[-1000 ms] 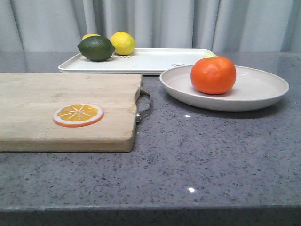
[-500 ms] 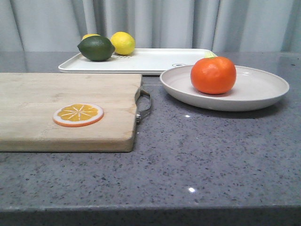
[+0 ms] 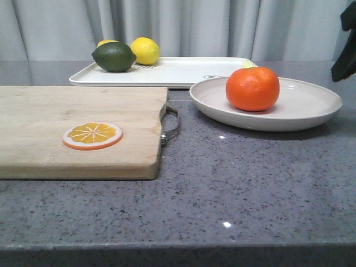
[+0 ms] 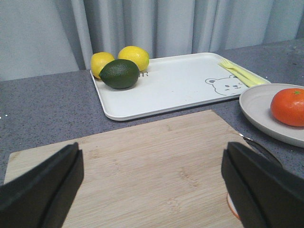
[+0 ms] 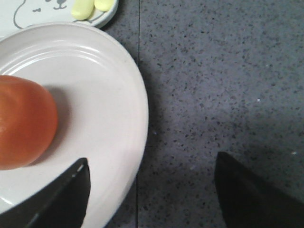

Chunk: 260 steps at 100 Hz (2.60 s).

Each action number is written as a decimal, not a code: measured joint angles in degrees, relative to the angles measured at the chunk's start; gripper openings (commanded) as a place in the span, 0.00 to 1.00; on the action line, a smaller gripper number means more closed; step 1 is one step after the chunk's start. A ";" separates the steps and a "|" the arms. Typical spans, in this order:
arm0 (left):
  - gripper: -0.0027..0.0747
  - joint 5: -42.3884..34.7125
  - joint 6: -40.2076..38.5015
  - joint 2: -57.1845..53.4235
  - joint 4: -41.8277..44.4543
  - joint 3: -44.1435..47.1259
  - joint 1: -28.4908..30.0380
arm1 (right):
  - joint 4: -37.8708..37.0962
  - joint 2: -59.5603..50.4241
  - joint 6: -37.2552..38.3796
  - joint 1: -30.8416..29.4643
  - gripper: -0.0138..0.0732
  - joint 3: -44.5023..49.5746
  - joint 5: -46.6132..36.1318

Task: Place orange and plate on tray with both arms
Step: 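Move the right gripper to the plate rim farthest from the cutting board and grasp it, then lift the plate with the orange and carry it onto the white tray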

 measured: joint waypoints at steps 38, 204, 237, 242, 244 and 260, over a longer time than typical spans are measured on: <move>0.76 -0.10 0.00 0.00 0.00 0.00 0.00 | 4.22 4.05 0.00 0.00 0.79 -0.09 -2.29; 0.76 -0.10 0.00 0.00 0.00 0.00 0.00 | 6.36 10.74 0.00 0.00 0.45 -0.63 -8.07; 0.76 -0.10 0.00 0.00 0.00 0.00 0.00 | 9.17 10.79 0.00 0.00 0.29 -0.63 -7.72; 0.76 -0.10 0.00 0.00 0.00 0.00 0.00 | 10.01 10.79 0.00 0.00 0.24 -0.63 -7.72; 0.76 -0.10 0.00 0.00 0.00 0.00 0.00 | 10.41 10.79 0.00 0.00 0.22 -0.63 -7.72; 0.76 -0.10 0.00 0.00 0.00 0.00 0.00 | 13.39 10.79 0.00 0.00 0.08 -0.63 -8.74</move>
